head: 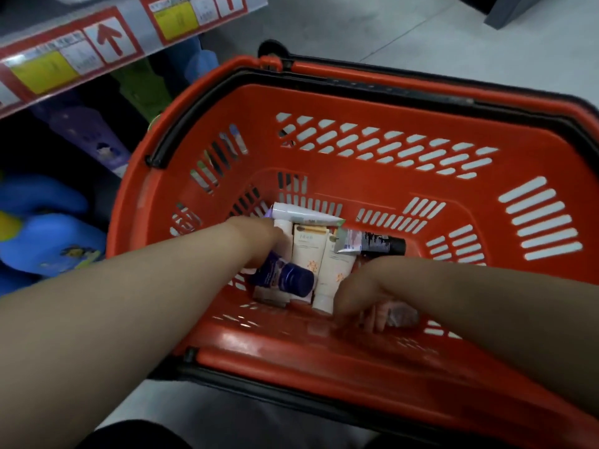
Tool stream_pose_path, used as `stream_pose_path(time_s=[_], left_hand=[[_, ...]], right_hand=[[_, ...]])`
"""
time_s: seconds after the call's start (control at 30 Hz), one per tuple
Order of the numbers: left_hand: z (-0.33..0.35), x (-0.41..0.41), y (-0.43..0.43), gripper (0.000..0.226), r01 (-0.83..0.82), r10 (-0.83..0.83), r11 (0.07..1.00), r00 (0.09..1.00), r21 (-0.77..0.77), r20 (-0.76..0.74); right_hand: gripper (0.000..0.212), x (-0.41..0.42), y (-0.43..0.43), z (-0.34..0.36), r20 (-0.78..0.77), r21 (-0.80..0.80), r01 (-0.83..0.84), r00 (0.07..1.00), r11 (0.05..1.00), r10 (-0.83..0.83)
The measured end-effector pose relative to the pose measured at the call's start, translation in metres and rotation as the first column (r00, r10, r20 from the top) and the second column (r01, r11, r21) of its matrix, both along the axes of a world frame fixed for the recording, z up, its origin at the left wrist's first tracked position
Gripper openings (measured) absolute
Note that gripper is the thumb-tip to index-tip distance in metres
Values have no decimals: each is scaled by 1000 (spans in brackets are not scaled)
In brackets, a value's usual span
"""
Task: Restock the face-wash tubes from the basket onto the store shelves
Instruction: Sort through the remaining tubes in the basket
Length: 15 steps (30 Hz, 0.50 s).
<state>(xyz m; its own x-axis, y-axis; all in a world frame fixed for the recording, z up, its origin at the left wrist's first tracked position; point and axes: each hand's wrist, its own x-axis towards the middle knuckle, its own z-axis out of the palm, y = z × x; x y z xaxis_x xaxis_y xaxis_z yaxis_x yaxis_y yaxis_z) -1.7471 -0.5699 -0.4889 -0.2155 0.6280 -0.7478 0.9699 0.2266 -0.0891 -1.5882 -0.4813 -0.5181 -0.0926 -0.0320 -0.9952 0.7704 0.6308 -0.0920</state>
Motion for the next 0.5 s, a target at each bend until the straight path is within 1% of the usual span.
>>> stream_pose_path(time_s=[0.07, 0.1, 0.17, 0.23, 0.3, 0.33, 0.37, 0.4, 0.43, 0.5], left_hand=[[5, 2, 4, 42, -7, 7, 999, 1000, -42, -1], [7, 5, 7, 41, -27, 27, 999, 1000, -42, 1], [9, 14, 15, 40, -70, 70, 997, 997, -41, 15], [4, 28, 29, 40, -105, 107, 993, 992, -49, 63], [-3, 47, 44, 44, -144, 148, 989, 983, -41, 108], [-7, 57, 49, 42, -161, 165, 986, 976, -42, 139], [-13, 67, 53, 38, -162, 168, 985, 970, -51, 174], [-18, 76, 55, 34, -163, 172, 985, 963, -64, 206], [-20, 83, 55, 33, -175, 193, 980, 952, -95, 238], [-23, 93, 53, 34, -249, 281, 958, 911, -139, 301]], right_hand=[[42, 2, 0, -3, 10, -27, 43, 999, 999, -42], [42, 2, -2, -4, -4, -26, 59, 998, 998, -59], [32, 3, -3, -7, -65, -17, 143, 987, 990, -144], [21, 7, -1, -10, -211, 24, 241, 950, 970, -231], [21, 11, 2, -16, -370, 87, 316, 891, 945, -264], [17, 15, 2, -22, -407, 82, 380, 857, 921, -317], [18, 17, 2, -28, -418, 56, 462, 816, 885, -399], [25, 19, 3, -37, -406, 35, 561, 764, 827, -501], [31, 21, 5, -46, -389, 22, 664, 694, 747, -606], [32, 26, 8, -58, -359, -28, 822, 524, 569, -773]])
